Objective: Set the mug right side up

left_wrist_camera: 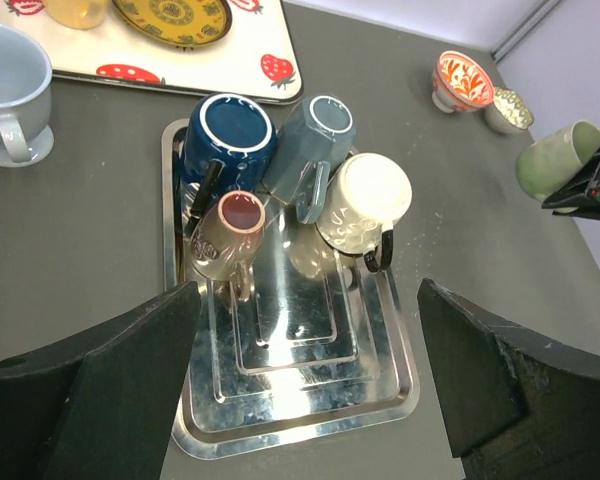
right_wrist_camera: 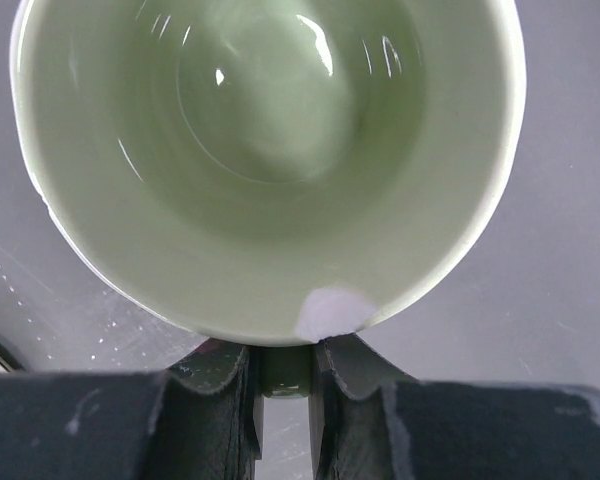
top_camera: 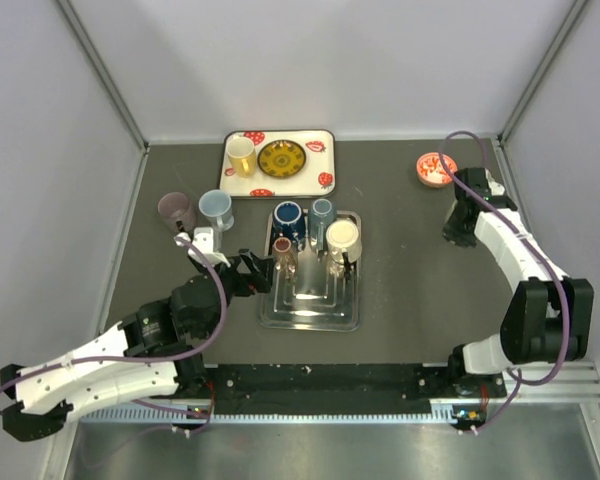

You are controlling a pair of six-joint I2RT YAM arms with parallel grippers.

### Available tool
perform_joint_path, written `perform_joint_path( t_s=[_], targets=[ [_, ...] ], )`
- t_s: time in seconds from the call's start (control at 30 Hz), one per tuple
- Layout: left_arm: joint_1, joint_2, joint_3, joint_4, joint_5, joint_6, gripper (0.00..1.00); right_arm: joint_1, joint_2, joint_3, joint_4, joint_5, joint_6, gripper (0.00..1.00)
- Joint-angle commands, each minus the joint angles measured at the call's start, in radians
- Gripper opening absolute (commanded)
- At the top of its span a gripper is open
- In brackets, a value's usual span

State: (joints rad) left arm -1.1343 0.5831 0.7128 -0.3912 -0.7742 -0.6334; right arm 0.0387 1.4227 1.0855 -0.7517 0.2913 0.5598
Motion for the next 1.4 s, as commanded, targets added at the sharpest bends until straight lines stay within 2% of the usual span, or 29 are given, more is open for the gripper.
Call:
perform_joint_path(
  t_s=[0.0,0.23,0.47,0.5,0.53,0.63,0.73,0.87,1.0,1.13,1.23,1.37],
  targets=[
    [-0.001,0.026,-0.007,0.035,0.018,0.009,0.95,-0.034,0.027,0.017,0.107,0.020,-0.008,0.00],
    [0.001,0.038,-0.013,0.006,0.042,-0.014,0.96,-0.121,0.140,0.050,0.129,-0.018,-0.038,0.00],
    [-0.001,0.076,-0.012,-0.008,0.056,-0.025,0.96,-0.151,0.206,0.074,0.129,-0.072,-0.046,0.00],
    [-0.001,0.083,-0.012,-0.008,0.056,-0.025,0.96,-0.151,0.211,0.079,0.127,-0.079,-0.049,0.04],
    [-0.001,0.087,-0.007,-0.008,0.056,-0.025,0.97,-0.151,0.216,0.080,0.129,-0.089,-0.049,0.14],
    [-0.001,0.107,0.004,-0.009,0.061,-0.019,0.97,-0.151,0.211,0.079,0.129,-0.092,-0.044,0.36],
    [-0.001,0.124,0.011,-0.012,0.061,-0.014,0.97,-0.151,0.176,0.070,0.127,-0.096,-0.037,0.49],
    [-0.001,0.161,0.022,-0.014,0.061,-0.002,0.98,-0.146,0.101,0.060,0.118,-0.124,-0.029,0.55],
    [0.005,0.254,0.045,0.005,0.104,0.040,0.99,-0.070,-0.028,0.033,0.107,-0.132,-0.012,0.56],
    [0.030,0.406,0.105,0.017,0.185,0.012,0.99,0.129,-0.178,0.004,0.100,-0.135,-0.009,0.57],
    [0.057,0.520,0.137,0.077,0.254,-0.025,0.95,0.266,-0.272,-0.042,0.104,-0.112,-0.009,0.57],
    [0.064,0.708,0.221,0.141,0.257,-0.063,0.90,0.389,-0.369,-0.128,0.123,-0.080,0.000,0.56]
  ],
)
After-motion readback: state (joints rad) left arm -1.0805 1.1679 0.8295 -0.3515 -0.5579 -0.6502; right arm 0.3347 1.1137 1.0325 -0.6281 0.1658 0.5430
